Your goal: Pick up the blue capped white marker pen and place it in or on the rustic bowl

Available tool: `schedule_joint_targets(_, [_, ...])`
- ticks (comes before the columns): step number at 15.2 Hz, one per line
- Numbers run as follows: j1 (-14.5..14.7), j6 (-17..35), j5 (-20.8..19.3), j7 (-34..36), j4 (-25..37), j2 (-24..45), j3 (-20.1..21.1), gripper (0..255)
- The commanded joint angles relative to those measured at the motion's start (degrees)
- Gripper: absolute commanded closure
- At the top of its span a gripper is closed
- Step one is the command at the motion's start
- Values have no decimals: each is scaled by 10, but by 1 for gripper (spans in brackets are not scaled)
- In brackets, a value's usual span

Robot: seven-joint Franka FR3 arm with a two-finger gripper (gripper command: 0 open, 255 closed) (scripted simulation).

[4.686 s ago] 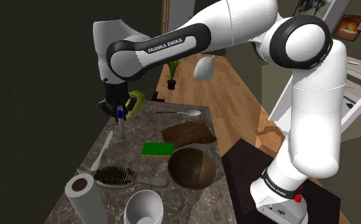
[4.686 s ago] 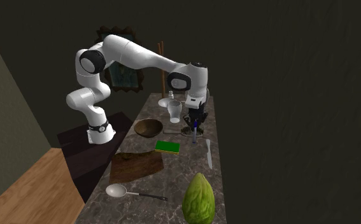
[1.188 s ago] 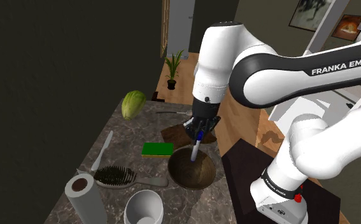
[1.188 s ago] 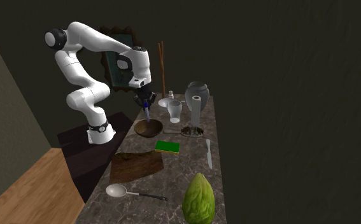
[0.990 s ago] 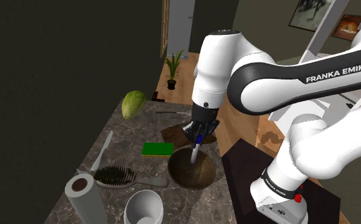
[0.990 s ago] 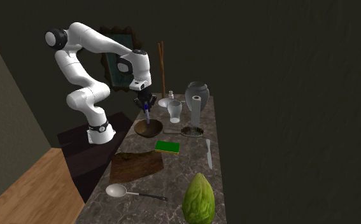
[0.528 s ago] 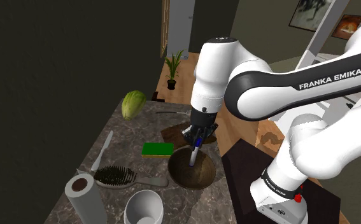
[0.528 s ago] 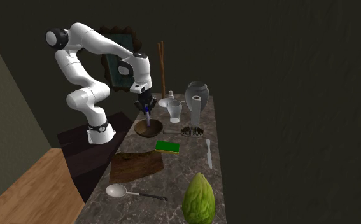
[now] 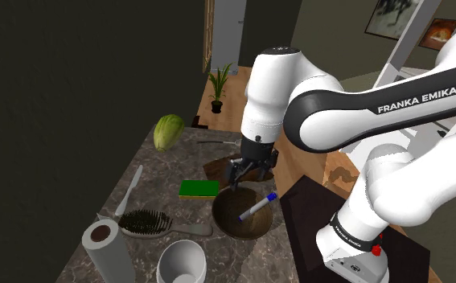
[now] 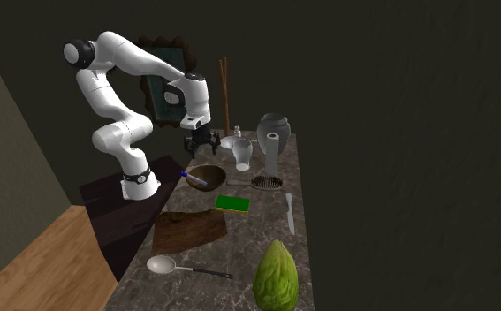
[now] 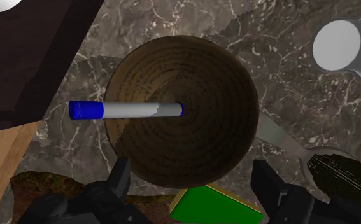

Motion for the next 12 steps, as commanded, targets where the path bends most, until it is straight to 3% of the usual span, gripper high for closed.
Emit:
schedule_joint_targets(1, [0,0,0,0,0,0,0,0])
schedule_joint_targets(5, [-3,-83,-13,1,56,-27,-19,0])
schedule_joint_targets(12, [-3,-83,-13,1,56,-27,-19,0])
